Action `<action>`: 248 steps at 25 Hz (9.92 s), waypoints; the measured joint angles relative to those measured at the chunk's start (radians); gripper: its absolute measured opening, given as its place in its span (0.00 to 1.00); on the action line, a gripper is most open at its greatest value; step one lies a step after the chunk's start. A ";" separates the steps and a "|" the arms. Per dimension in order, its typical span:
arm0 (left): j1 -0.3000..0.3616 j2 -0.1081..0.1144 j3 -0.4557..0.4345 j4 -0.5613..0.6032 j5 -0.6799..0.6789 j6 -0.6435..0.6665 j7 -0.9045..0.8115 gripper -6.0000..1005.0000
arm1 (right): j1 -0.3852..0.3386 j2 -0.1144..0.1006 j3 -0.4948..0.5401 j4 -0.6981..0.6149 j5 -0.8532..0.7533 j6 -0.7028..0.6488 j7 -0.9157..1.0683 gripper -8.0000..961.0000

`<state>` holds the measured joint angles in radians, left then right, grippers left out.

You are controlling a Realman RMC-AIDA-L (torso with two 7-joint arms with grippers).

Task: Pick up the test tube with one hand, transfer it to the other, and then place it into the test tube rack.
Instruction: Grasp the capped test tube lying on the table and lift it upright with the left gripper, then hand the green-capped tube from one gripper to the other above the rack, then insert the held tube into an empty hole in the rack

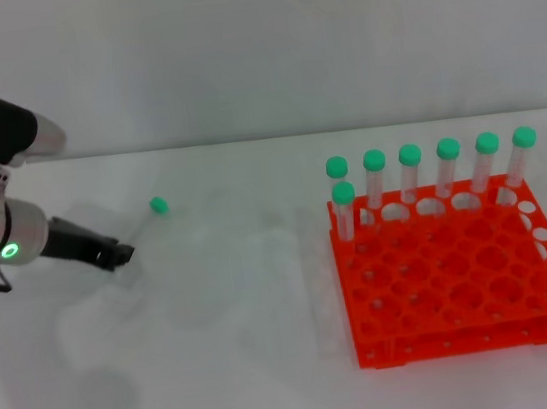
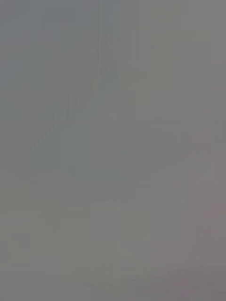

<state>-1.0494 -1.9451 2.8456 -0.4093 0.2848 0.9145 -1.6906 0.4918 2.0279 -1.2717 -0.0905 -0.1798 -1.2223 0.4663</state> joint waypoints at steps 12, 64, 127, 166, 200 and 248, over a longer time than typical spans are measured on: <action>0.133 -0.019 -0.002 -0.009 -0.851 0.228 0.568 0.20 | -0.002 -0.005 -0.018 -0.026 -0.003 -0.003 0.175 0.91; 0.350 -0.155 -0.010 0.694 -1.101 0.532 1.352 0.21 | 0.143 -0.244 -0.368 -0.233 -0.361 -0.382 0.607 0.90; 0.334 -0.156 -0.010 0.714 -1.101 0.458 1.368 0.23 | 0.229 -0.221 -0.320 -0.304 -0.504 -0.321 0.752 0.21; 0.821 -0.146 -0.319 0.721 -1.405 0.544 1.692 0.76 | 0.124 -0.018 -0.243 -0.340 -0.517 0.035 0.351 0.22; 0.762 -0.146 -0.319 0.716 -1.422 0.470 1.658 0.76 | 0.157 0.000 -0.670 -0.336 -0.020 0.329 0.147 0.22; 0.772 -0.144 -0.319 0.714 -1.421 0.490 1.640 0.76 | 0.120 0.000 -0.854 -0.352 0.235 0.411 0.055 0.44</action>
<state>-0.2772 -2.0892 2.5264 0.3051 -1.1366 1.4048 -0.0506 0.6115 2.0278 -2.1255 -0.4425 0.0554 -0.8115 0.5213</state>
